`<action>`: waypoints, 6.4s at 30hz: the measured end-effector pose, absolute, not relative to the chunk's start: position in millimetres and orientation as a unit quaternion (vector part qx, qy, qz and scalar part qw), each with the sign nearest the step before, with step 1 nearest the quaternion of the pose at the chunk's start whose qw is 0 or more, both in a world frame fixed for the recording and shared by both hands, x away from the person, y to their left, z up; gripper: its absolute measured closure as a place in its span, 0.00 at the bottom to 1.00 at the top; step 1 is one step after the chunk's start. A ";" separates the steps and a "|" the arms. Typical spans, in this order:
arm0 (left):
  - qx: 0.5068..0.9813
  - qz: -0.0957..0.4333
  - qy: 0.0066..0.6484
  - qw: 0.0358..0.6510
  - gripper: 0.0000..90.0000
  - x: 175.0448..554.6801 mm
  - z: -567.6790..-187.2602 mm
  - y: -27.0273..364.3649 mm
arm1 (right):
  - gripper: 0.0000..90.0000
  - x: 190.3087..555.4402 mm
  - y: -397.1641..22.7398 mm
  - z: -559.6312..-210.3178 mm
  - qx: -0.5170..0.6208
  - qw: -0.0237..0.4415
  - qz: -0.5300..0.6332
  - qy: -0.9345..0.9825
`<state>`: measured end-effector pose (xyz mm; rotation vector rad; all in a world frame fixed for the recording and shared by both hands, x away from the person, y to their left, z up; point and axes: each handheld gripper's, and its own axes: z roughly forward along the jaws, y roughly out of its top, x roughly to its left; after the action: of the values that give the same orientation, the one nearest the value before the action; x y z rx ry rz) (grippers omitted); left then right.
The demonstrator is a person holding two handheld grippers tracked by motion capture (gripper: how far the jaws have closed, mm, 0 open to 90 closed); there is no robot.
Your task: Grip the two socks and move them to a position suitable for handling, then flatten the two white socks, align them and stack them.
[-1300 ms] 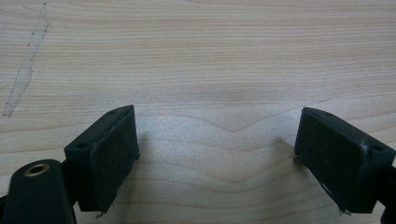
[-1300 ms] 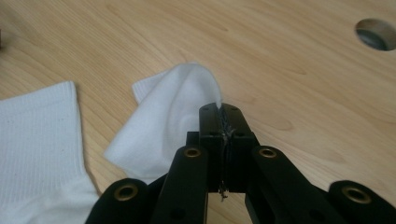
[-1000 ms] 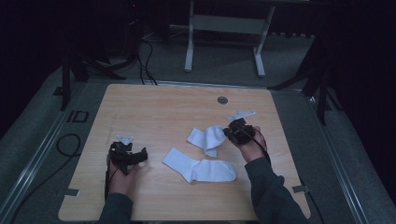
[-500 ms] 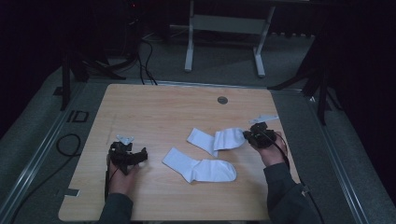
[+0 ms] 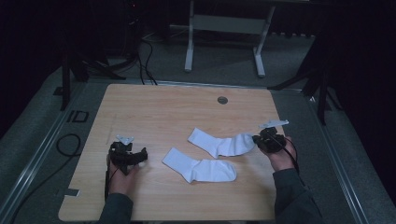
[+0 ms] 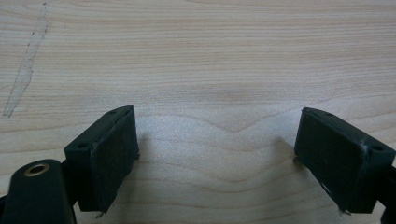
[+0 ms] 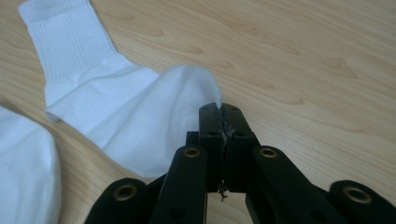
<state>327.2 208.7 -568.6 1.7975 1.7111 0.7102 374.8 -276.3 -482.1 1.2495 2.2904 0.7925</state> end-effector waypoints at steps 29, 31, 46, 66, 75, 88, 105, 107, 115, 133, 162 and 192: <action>0.669 0.264 0.637 0.277 0.15 327.2 -568.6 208.7 | 0.73 391.6 -232.2 -492.8 0.376 0.208 0.285 0.857; 0.669 0.264 0.637 0.277 0.15 327.2 -568.6 208.7 | 0.73 396.7 -222.7 -496.7 0.371 0.199 0.288 0.860; 0.669 0.264 0.637 0.277 0.15 327.2 -568.6 208.7 | 0.66 417.9 -178.3 -523.8 0.309 0.159 0.265 0.899; 0.669 0.264 0.637 0.277 0.15 327.2 -568.6 208.7 | 0.61 427.2 -164.5 -533.4 0.285 0.106 0.287 0.908; 0.669 0.265 0.637 0.277 0.15 327.2 -568.6 208.6 | 0.65 431.6 -158.2 -541.2 0.298 0.089 0.263 0.913; 0.670 0.264 0.636 0.278 0.15 327.1 -568.8 208.2 | 0.92 430.3 -164.5 -542.0 0.310 0.094 0.273 0.906; 0.670 0.264 0.635 0.278 0.15 327.2 -568.8 208.1 | 0.94 432.1 -171.3 -541.2 0.322 0.095 0.272 0.902; 0.670 0.264 0.635 0.278 0.15 327.2 -568.8 208.1 | 0.94 432.0 -171.2 -541.2 0.322 0.095 0.271 0.902; 0.670 0.264 0.635 0.279 0.15 327.3 -568.8 208.1 | 0.94 430.4 -171.1 -541.9 0.322 0.100 0.273 0.901; 0.670 0.264 0.635 0.279 0.15 327.3 -568.8 208.1 | 0.94 408.7 -201.5 -469.0 0.306 0.129 0.353 0.875; 0.670 0.263 0.636 0.278 0.15 327.3 -568.6 208.1 | 0.93 310.6 -192.2 -372.7 0.189 0.164 0.461 0.851; 0.669 0.265 0.636 0.278 0.16 327.2 -568.6 208.3 | 0.93 319.1 -137.2 -450.6 0.207 0.098 0.427 0.875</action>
<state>327.2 208.3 -568.6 1.7959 1.7076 0.7114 319.1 -137.2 -450.6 0.6119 2.5893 1.2624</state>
